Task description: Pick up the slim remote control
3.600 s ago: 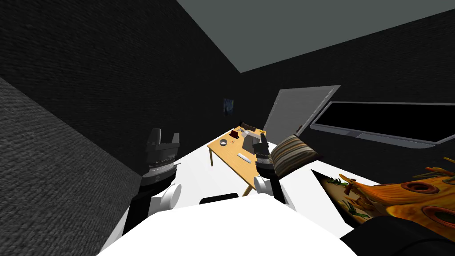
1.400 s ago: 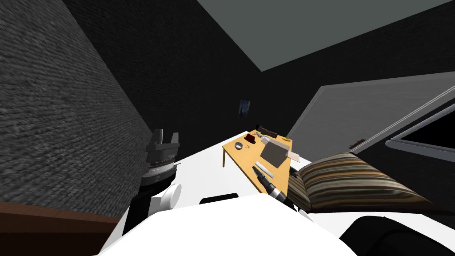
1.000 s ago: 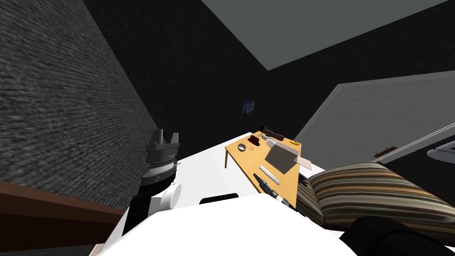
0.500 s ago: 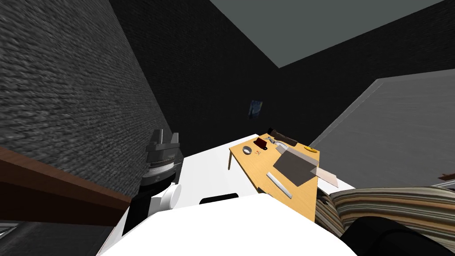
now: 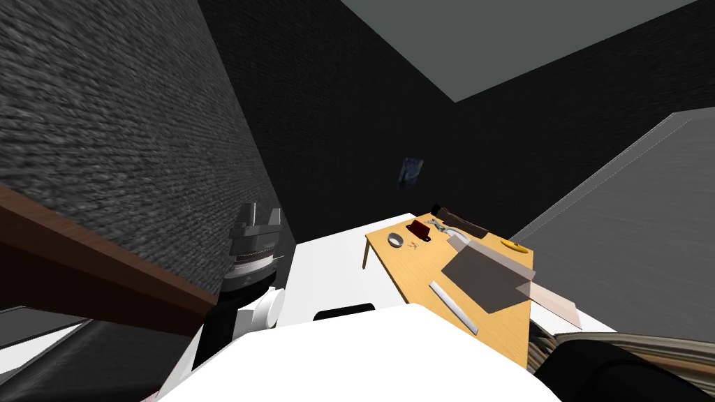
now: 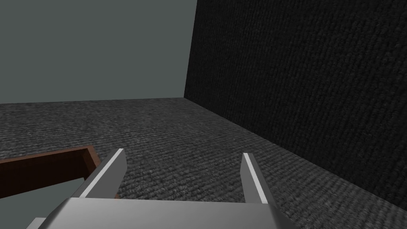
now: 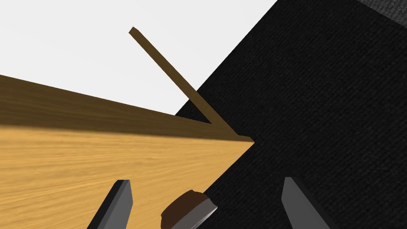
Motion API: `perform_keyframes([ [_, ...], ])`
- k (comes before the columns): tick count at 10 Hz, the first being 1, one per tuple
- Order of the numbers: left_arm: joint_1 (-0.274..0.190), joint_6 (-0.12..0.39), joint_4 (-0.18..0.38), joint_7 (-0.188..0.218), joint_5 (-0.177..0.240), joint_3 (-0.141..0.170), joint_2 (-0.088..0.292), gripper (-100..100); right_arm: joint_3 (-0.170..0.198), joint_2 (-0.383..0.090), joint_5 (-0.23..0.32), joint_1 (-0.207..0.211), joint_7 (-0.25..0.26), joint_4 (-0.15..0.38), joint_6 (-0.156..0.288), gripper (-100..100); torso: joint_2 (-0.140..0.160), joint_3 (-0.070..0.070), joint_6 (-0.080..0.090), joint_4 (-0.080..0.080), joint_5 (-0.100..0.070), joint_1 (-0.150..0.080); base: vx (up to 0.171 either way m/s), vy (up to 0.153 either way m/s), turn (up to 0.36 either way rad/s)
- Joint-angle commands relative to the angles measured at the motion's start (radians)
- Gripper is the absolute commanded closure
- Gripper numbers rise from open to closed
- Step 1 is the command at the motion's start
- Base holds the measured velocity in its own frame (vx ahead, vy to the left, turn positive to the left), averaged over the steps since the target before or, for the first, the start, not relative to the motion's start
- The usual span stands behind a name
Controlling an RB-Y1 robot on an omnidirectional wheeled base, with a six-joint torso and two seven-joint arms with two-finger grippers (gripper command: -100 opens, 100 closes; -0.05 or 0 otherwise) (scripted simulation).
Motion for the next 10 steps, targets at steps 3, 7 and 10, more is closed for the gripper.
perform_keyframes([
  [3,0.0,0.0,0.0,0.0,0.0,0.0,0.0,0,0.024,-0.027,0.026,0.005,0.018,0.099,-0.004,-100,0.001,0.001,-0.001,0.0,0.0,0.0,0.021,-0.001,0.135],
  [7,0.0,0.0,0.0,0.0,0.0,0.0,0.0,0,0.045,-0.054,0.048,0.006,0.03,0.164,-0.005,-100,0.001,0.001,0.0,0.0,0.0,0.0,0.021,0.0,0.073],
  [10,0.0,0.0,0.0,0.0,0.0,0.0,0.0,0,0.088,-0.104,0.089,0.004,0.056,0.272,-0.004,-100,0.001,0.0,0.0,0.0,0.0,0.0,0.031,-0.003,0.186],
])
